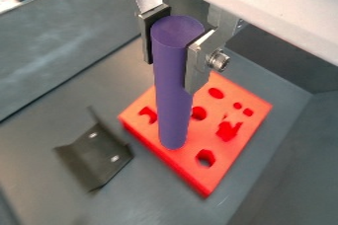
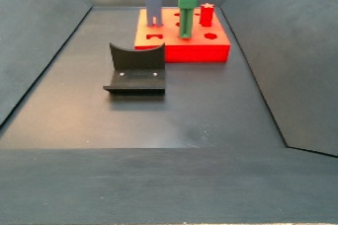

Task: Pick up the round object. Move up. Move to above the board. Insert the round object.
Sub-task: Move to above the board.

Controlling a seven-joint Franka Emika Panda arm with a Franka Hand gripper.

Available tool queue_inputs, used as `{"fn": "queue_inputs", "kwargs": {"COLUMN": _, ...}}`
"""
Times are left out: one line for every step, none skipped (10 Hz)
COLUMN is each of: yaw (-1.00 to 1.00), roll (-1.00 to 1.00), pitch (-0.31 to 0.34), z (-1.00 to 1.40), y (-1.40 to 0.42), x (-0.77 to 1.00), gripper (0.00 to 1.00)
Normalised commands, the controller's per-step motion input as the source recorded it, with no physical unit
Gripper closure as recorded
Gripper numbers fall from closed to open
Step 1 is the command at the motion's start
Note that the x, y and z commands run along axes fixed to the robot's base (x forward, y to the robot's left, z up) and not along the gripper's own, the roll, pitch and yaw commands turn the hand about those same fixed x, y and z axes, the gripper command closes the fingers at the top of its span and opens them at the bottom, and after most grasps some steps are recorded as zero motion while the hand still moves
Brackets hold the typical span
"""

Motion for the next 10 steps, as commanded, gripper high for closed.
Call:
{"fn": "queue_inputs", "kwargs": {"yaw": -0.04, "roll": -0.03, "pitch": 0.217, "z": -0.02, "y": -1.0, "x": 0.24, "gripper": 1.0}}
{"fn": "queue_inputs", "kwargs": {"yaw": -0.02, "roll": -0.02, "pitch": 0.177, "z": -0.02, "y": -1.0, "x": 0.24, "gripper": 1.0}}
{"fn": "queue_inputs", "kwargs": {"yaw": -0.01, "roll": -0.01, "pitch": 0.123, "z": -0.01, "y": -1.0, "x": 0.25, "gripper": 1.0}}
{"fn": "queue_inputs", "kwargs": {"yaw": 0.0, "roll": -0.01, "pitch": 0.117, "z": -0.01, "y": -1.0, "x": 0.26, "gripper": 1.0}}
{"fn": "queue_inputs", "kwargs": {"yaw": 0.01, "roll": 0.01, "pitch": 0.115, "z": -0.01, "y": -1.0, "x": 0.27, "gripper": 1.0}}
{"fn": "queue_inputs", "kwargs": {"yaw": 0.01, "roll": 0.0, "pitch": 0.118, "z": 0.0, "y": -1.0, "x": 0.29, "gripper": 1.0}}
{"fn": "queue_inputs", "kwargs": {"yaw": 0.0, "roll": 0.0, "pitch": 0.123, "z": 0.0, "y": -1.0, "x": 0.32, "gripper": 1.0}}
{"fn": "queue_inputs", "kwargs": {"yaw": 0.01, "roll": 0.01, "pitch": 0.127, "z": 0.01, "y": -0.81, "x": 0.28, "gripper": 1.0}}
{"fn": "queue_inputs", "kwargs": {"yaw": 0.01, "roll": 0.03, "pitch": 0.13, "z": 0.02, "y": -0.45, "x": 0.19, "gripper": 1.0}}
{"fn": "queue_inputs", "kwargs": {"yaw": 0.01, "roll": 0.04, "pitch": 0.117, "z": 0.02, "y": -0.24, "x": 0.13, "gripper": 1.0}}
